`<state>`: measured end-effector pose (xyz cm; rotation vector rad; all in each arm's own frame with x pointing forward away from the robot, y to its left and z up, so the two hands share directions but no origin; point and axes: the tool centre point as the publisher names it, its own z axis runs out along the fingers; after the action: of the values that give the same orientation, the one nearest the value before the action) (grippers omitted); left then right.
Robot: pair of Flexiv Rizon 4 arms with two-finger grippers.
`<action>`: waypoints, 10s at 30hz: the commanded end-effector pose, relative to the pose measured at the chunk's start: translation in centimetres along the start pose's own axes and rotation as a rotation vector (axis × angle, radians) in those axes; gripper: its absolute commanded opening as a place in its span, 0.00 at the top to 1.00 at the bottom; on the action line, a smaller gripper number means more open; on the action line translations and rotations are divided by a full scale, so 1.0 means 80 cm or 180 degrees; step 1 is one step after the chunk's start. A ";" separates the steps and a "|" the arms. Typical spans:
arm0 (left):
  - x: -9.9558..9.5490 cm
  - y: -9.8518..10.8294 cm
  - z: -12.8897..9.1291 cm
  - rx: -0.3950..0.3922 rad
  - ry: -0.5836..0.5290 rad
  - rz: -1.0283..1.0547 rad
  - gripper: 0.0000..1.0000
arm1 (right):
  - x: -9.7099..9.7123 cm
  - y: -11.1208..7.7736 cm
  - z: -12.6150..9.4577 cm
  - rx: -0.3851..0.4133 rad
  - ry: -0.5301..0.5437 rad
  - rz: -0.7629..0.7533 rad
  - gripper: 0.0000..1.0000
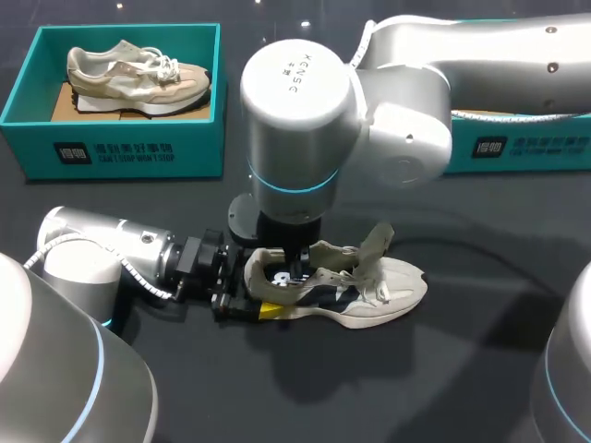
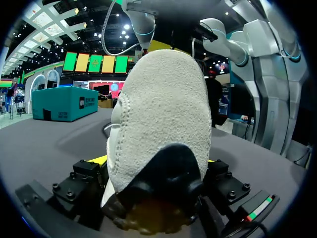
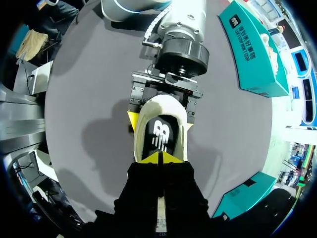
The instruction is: Take the shoe out of the shoebox, open the shoe tongue, remove and reinsert the insole, then place the shoe into the shoebox
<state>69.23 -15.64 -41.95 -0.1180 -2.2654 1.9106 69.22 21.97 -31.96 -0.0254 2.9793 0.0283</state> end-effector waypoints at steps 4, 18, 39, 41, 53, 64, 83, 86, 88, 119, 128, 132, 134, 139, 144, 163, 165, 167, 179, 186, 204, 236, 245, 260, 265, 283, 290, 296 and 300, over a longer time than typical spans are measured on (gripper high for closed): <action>-0.003 0.004 -0.003 -0.0004 0.0002 0.0000 1.00 | -0.003 -0.001 0.037 -0.0015 -0.0011 0.0013 1.00; -0.003 0.004 -0.003 -0.0004 0.0002 0.0000 1.00 | -0.011 -0.014 0.085 -0.0014 -0.0008 0.0081 1.00; -0.003 0.004 -0.003 -0.0004 0.0002 0.0000 1.00 | -0.003 -0.073 0.085 0.0156 -0.0068 0.0439 0.67; -0.003 0.004 -0.003 -0.0004 0.0002 0.0000 1.00 | -0.004 -0.077 0.088 0.0154 -0.0061 0.0448 0.65; -0.003 0.004 -0.003 -0.0004 0.0002 0.0000 1.00 | -0.012 -0.076 0.118 0.0060 0.0291 0.0383 0.60; -0.003 0.004 -0.003 -0.0004 0.0002 0.0000 1.00 | 0.021 -0.064 0.139 0.0037 0.0688 0.0426 0.78; -0.003 0.004 -0.003 -0.0004 0.0002 0.0000 1.00 | 0.043 -0.075 0.109 -0.0367 0.0569 0.0376 1.00; -0.003 0.004 -0.003 -0.0004 0.0002 0.0000 1.00 | 0.040 -0.084 0.097 -0.0614 0.0472 0.0299 1.00; -0.003 0.004 -0.003 -0.0004 0.0002 0.0000 1.00 | 0.036 -0.088 0.090 -0.0749 0.0427 0.0238 1.00; -0.003 0.004 -0.003 -0.0004 0.0002 0.0000 1.00 | -0.011 -0.060 0.012 -0.1440 0.0023 -0.0946 1.00; -0.003 0.004 -0.003 -0.0004 0.0002 0.0000 1.00 | -0.015 -0.066 0.011 -0.1466 0.0039 -0.0945 1.00; -0.003 0.004 -0.003 -0.0004 0.0002 0.0000 1.00 | -0.016 -0.052 0.005 -0.1490 0.0080 -0.1127 1.00; -0.003 0.004 -0.003 -0.0004 0.0002 0.0000 1.00 | -0.015 -0.042 0.001 -0.1494 0.0110 -0.1236 1.00; -0.003 0.004 -0.003 -0.0004 0.0002 0.0000 1.00 | -0.012 -0.015 -0.011 -0.1457 0.0157 -0.1474 1.00; -0.003 0.004 -0.003 -0.0004 0.0002 0.0000 1.00 | -0.014 0.006 -0.013 -0.1427 0.0310 -0.1628 1.00; -0.003 0.004 -0.003 -0.0004 0.0002 0.0000 1.00 | -0.028 0.013 0.005 -0.1144 0.0651 -0.0827 0.56; -0.003 0.004 -0.003 -0.0004 0.0002 0.0000 1.00 | -0.027 0.012 0.001 -0.1116 0.0649 -0.0784 0.53; -0.003 0.004 -0.003 -0.0004 0.0002 0.0000 1.00 | -0.026 0.012 -0.005 -0.1060 0.0678 -0.0700 0.15; -0.003 0.004 -0.003 -0.0004 0.0002 0.0000 1.00 | -0.028 0.013 -0.022 -0.1140 0.0756 -0.0625 0.00; -0.003 0.004 -0.003 -0.0004 0.0002 0.0000 1.00 | -0.021 0.015 -0.025 -0.1410 0.0757 -0.0555 0.00; -0.003 0.004 -0.003 -0.0004 0.0002 0.0000 1.00 | -0.004 0.030 -0.020 -0.1594 0.1184 0.0447 0.32; -0.003 0.004 -0.003 -0.0004 0.0002 0.0000 1.00 | 0.008 0.049 0.008 -0.1879 0.1493 0.0575 1.00; -0.003 0.004 -0.003 -0.0004 0.0002 0.0000 1.00 | 0.004 0.061 -0.017 -0.2023 0.1434 0.0300 1.00; -0.003 0.004 -0.003 -0.0004 0.0002 0.0000 1.00 | 0.007 0.081 -0.062 -0.2068 0.1335 0.0057 1.00; -0.003 0.004 -0.003 -0.0004 0.0002 0.0000 1.00 | 0.002 0.101 -0.079 -0.2266 0.1259 -0.0081 1.00; -0.003 0.004 -0.003 -0.0004 0.0002 0.0000 1.00 | -0.007 0.094 -0.160 -0.2929 0.1027 -0.0102 1.00; -0.003 0.004 -0.003 -0.0004 0.0002 0.0000 1.00 | -0.014 0.071 -0.190 -0.2982 0.0908 0.0019 1.00; -0.003 0.004 -0.003 -0.0004 0.0002 0.0000 1.00 | -0.019 0.026 -0.257 -0.2980 0.0921 0.0128 1.00; -0.003 0.004 -0.003 -0.0004 0.0002 0.0000 1.00 | -0.017 0.007 -0.271 -0.3161 0.1088 0.0277 1.00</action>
<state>69.38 -15.44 -41.94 -0.1176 -2.2664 1.9098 67.23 26.51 -11.82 -0.0235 2.9424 1.5884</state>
